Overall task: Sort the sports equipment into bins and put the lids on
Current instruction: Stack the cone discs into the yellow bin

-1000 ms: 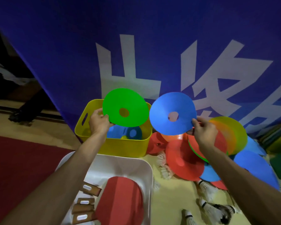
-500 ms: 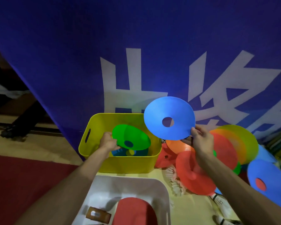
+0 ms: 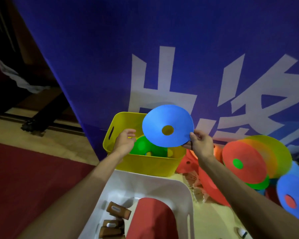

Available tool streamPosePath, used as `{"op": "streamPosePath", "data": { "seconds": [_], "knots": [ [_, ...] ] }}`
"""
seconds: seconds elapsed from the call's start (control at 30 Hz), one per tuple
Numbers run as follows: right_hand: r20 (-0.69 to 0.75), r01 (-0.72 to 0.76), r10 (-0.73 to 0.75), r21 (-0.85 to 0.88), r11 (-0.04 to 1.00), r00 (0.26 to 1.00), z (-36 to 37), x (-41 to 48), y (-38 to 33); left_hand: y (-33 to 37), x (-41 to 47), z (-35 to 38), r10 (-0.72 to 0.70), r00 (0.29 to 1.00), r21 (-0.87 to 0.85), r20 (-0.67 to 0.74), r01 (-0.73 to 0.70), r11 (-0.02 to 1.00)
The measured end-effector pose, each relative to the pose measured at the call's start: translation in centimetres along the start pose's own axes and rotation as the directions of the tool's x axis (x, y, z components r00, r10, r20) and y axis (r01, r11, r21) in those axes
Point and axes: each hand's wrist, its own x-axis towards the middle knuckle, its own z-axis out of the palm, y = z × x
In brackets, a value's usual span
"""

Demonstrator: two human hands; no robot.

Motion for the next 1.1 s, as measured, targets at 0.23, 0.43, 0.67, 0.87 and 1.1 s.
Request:
{"op": "streamPosePath", "data": {
  "seconds": [0.23, 0.43, 0.67, 0.87, 1.1],
  "knots": [
    [0.115, -0.206, 0.221, -0.124, 0.971, 0.969, 0.9, -0.1, 0.9, 2.3, -2.5, -0.8, 0.084, 0.996, -0.100, 0.001, -0.084, 0.991],
    [0.158, -0.244, 0.273, -0.180, 0.953, 0.949, -3.5, -1.5, 0.7, 3.5, -4.5, 1.1, 0.133, 0.990, -0.119, 0.054, -0.126, 0.985],
    [0.064, -0.317, 0.339, -0.227, 0.921, 0.939, -13.5, -2.4, 3.2, 5.5, -8.1, 7.5, 0.183, 0.964, -0.092, 0.192, -0.168, 0.982],
    [-0.006, -0.348, 0.353, -0.184, 0.919, 0.936, -20.1, -2.2, 5.4, 6.3, -10.2, 13.2, 0.210, 0.932, 0.033, 0.296, -0.229, 0.973],
    [0.023, -0.370, 0.378, -0.162, 0.915, 0.925, -24.5, -2.1, 8.0, 5.7, -11.4, 21.1, 0.153, 0.945, 0.339, 0.290, -0.251, 0.907]
  ]
}}
